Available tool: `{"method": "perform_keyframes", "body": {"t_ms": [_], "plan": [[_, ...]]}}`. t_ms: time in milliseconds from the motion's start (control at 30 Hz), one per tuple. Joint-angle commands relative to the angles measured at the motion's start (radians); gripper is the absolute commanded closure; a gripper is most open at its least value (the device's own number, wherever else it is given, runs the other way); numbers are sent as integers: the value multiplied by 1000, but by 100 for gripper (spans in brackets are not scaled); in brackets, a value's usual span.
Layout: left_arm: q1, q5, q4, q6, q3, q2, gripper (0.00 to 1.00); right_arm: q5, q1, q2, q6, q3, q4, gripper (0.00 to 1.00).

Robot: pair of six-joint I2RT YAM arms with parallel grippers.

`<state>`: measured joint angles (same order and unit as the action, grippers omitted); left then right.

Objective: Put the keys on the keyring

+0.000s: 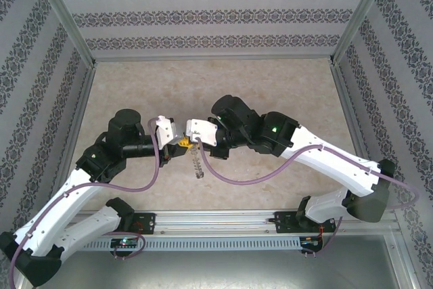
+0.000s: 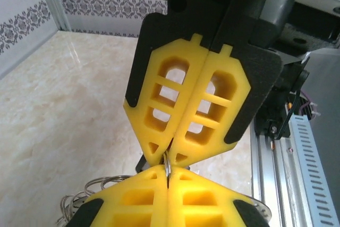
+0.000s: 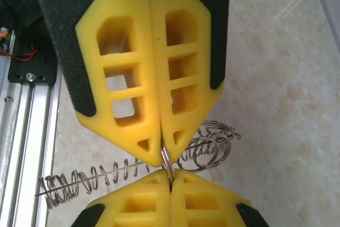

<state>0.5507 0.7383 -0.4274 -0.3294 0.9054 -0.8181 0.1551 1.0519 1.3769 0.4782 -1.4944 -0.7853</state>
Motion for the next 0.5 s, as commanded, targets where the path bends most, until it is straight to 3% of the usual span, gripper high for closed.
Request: {"method": "perform_keyframes", "body": {"t_ms": [0,200,333,467], "plan": [[11,-20,35,10,-9,26,100,10,12,-39,4,-2,15,100],[11,79,312,180,-88,90,100,152,-8,-150,-91,150,194,84],[10,143,503,306,-131,111,100,236,-26,-191,-132,202,268,83],[11,166,543,342,-137,112,100,272,-36,-207,-144,220,295,86]]}}
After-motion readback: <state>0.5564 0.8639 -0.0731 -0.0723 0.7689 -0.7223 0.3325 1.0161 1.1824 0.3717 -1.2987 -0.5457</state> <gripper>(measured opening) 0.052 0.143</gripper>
